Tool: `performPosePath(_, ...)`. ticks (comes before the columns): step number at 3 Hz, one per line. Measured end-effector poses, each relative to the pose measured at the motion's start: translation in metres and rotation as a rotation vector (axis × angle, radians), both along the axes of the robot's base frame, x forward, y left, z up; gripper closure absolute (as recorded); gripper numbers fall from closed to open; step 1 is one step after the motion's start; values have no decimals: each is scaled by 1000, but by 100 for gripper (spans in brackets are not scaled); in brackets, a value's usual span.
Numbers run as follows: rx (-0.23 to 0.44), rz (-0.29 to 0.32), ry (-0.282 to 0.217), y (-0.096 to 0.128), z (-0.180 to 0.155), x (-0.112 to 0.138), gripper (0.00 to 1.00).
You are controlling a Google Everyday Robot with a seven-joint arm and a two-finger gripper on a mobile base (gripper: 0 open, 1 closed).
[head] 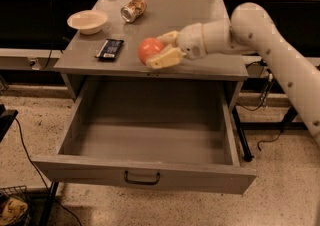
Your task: Place apple into top drawer
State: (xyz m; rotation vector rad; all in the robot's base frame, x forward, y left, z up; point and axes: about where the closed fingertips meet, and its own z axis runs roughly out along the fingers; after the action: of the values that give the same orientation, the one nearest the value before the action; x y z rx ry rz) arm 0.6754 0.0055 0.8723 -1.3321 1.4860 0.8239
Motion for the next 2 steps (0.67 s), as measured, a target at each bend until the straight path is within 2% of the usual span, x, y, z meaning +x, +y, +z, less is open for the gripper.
performPosePath(1,-18,13,17,-31,-27,-66,100)
performPosePath(2,-23,6,12,-31,-28,-65,100)
